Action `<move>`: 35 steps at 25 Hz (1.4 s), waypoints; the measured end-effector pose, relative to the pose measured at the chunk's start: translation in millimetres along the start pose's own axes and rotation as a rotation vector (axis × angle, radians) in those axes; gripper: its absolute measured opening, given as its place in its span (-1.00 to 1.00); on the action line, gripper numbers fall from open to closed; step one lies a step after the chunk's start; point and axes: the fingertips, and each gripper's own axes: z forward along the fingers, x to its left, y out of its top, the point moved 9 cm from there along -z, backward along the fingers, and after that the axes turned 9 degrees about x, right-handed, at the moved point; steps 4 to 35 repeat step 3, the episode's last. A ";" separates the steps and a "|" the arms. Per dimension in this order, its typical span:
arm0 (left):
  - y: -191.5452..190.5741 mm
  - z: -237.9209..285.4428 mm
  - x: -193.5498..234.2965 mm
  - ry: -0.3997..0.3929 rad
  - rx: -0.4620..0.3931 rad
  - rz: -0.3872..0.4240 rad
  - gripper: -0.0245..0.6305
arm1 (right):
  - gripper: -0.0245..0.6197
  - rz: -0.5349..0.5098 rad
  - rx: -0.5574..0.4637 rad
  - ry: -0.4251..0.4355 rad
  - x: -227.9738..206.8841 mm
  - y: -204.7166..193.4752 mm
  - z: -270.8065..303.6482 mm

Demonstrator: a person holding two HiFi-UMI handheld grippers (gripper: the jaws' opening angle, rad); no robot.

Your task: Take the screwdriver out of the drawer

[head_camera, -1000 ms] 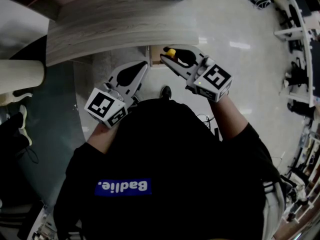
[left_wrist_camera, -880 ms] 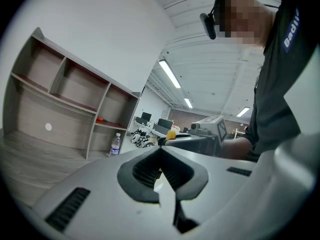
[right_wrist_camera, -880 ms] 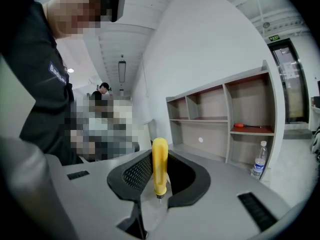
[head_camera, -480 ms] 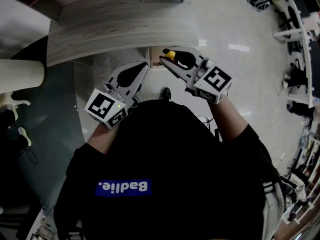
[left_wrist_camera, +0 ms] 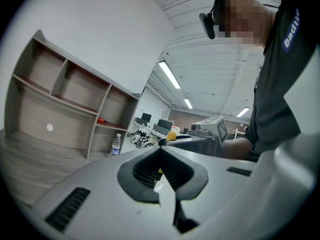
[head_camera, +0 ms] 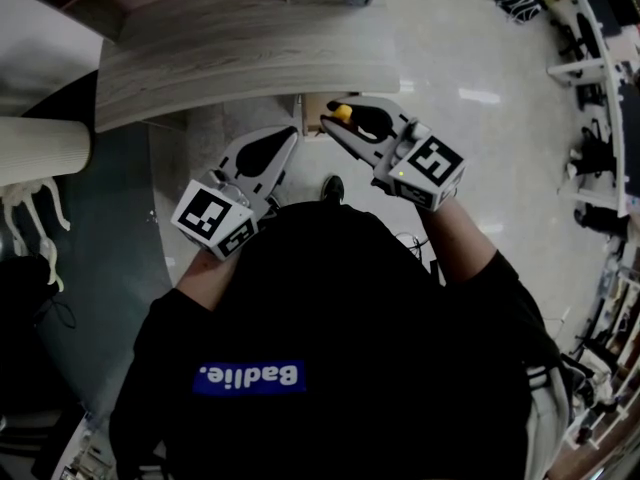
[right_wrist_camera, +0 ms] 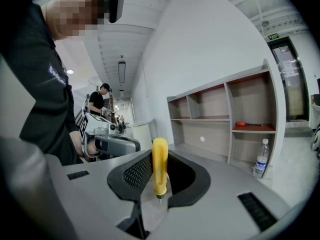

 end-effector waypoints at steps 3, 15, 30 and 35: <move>-1.0 -0.1 -2.3 -0.002 0.004 -0.008 -0.93 | -0.62 0.001 0.008 0.004 1.9 0.4 -1.5; -1.0 -0.1 -2.3 -0.002 0.004 -0.008 -0.93 | -0.62 0.001 0.008 0.004 1.9 0.4 -1.5; -1.0 -0.1 -2.3 -0.002 0.004 -0.008 -0.93 | -0.62 0.001 0.008 0.004 1.9 0.4 -1.5; -1.0 -0.1 -2.3 -0.002 0.004 -0.008 -0.93 | -0.62 0.001 0.008 0.004 1.9 0.4 -1.5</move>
